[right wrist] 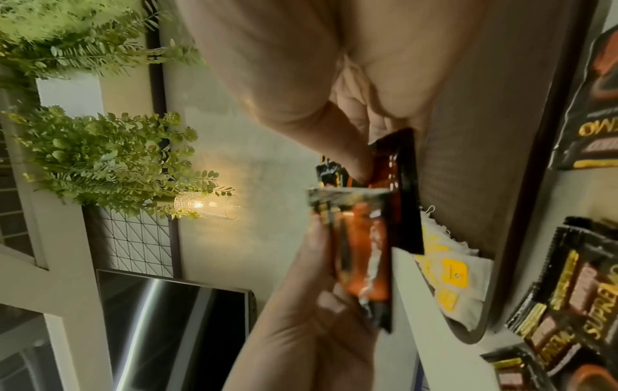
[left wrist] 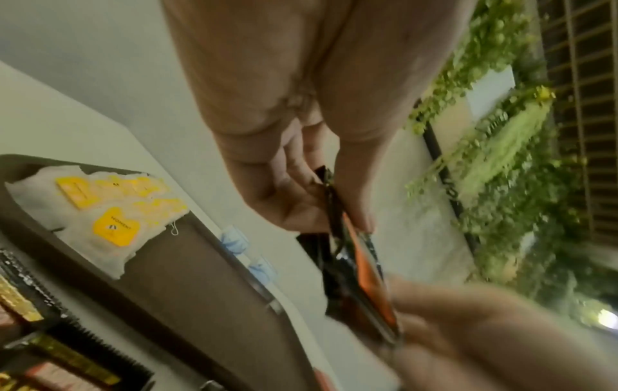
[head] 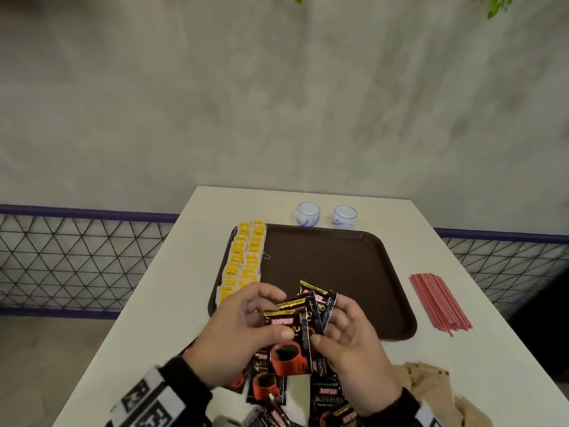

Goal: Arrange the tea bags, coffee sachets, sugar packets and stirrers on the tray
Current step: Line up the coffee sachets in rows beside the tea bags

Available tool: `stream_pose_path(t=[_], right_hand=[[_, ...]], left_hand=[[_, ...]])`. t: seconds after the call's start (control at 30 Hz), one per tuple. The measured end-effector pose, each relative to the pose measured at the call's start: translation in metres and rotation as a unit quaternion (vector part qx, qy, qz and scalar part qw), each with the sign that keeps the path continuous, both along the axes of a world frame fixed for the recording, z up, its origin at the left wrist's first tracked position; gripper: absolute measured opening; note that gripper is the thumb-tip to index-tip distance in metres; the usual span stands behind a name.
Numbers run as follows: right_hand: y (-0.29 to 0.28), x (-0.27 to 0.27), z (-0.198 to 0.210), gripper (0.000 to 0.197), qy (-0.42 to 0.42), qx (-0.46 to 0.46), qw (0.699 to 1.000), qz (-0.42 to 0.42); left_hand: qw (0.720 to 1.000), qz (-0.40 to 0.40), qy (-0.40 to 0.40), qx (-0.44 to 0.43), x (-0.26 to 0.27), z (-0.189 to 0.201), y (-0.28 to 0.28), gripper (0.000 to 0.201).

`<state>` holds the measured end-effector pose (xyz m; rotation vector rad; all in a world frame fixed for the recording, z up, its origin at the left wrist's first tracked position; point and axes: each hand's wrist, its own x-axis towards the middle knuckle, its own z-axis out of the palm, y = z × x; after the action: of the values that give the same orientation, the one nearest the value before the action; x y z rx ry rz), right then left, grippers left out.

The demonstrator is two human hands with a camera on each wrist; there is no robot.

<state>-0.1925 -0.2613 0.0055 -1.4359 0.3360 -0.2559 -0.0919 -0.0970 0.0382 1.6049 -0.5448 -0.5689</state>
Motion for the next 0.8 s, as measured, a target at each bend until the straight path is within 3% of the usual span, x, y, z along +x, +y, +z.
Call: stream_pose_path(t=[0.17, 0.3, 0.37, 0.6, 0.8], right_hand=[[0.005, 0.004, 0.000, 0.059, -0.015, 0.004, 1.000, 0.001], [0.006, 0.007, 0.000, 0.061, -0.013, 0.000, 1.000, 0.020], [0.006, 0.008, 0.003, 0.057, -0.008, 0.006, 0.999, 0.032], [0.009, 0.017, 0.014, 0.042, 0.010, -0.049, 0.996, 0.068], [0.018, 0.030, 0.017, 0.052, 0.024, -0.131, 0.991, 0.025]], left_hand=[[0.994, 0.089, -0.036, 0.062, 0.000, -0.012, -0.008, 0.061], [0.996, 0.031, -0.038, 0.069, -0.004, -0.007, -0.013, 0.020], [0.997, 0.010, -0.047, 0.065, -0.004, -0.004, -0.014, 0.012], [0.990, 0.041, -0.106, 0.088, 0.004, -0.008, -0.020, 0.016], [0.972, 0.049, -0.195, 0.123, -0.001, -0.005, -0.029, 0.036]])
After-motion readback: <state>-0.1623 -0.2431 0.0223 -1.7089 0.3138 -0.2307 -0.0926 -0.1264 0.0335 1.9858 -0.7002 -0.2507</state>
